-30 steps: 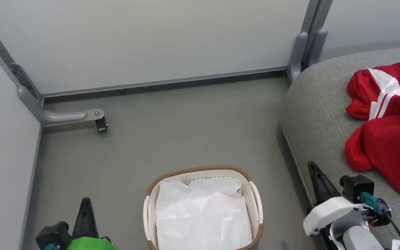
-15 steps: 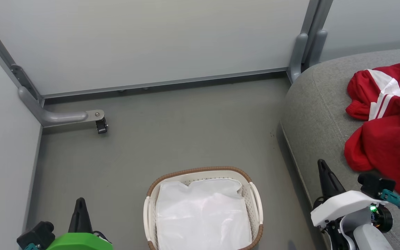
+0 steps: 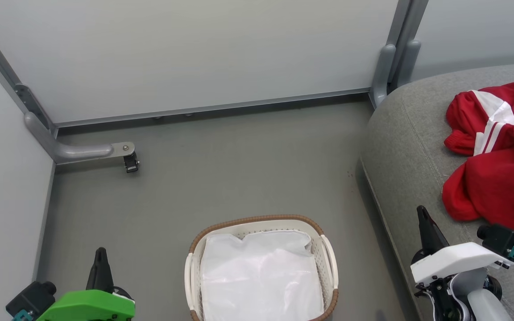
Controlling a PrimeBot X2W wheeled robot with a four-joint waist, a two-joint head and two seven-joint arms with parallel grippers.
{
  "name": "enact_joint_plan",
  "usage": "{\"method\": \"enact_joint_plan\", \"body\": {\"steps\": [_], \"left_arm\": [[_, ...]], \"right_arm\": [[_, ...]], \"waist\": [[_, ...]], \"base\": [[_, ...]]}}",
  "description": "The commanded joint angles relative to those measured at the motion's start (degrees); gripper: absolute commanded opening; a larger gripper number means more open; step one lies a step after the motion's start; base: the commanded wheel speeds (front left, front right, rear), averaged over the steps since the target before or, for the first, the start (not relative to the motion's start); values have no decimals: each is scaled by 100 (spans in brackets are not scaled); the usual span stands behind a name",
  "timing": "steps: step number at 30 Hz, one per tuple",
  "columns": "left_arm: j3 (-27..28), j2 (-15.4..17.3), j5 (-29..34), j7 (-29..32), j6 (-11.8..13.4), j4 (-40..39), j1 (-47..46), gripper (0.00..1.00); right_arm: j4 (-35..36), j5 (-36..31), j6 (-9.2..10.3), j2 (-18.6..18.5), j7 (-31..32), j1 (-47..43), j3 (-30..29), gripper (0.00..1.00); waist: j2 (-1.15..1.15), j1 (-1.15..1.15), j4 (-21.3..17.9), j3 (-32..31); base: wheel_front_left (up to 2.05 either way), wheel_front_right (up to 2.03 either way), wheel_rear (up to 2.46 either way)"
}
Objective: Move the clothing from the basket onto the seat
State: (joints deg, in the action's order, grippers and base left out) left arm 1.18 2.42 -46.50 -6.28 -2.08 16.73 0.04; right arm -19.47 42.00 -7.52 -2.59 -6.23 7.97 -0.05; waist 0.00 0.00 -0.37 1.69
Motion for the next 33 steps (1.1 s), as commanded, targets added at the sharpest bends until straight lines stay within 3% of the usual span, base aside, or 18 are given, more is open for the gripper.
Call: {"method": "enact_joint_plan", "body": {"steps": [1,33], "left_arm": [[39,31,-185,43,-42,-95,-179,0],[270,47,-2172,609,-276,-180,-408,0]], "right_arm": [[103,213,1,-29,52,30,-46,0],[316,2396,3,-36,615,-74,-327,0]], "waist": [[0,0,1,-2],[0,0,14,-56]], "base": [[0,0,0],[0,0,0]]}}
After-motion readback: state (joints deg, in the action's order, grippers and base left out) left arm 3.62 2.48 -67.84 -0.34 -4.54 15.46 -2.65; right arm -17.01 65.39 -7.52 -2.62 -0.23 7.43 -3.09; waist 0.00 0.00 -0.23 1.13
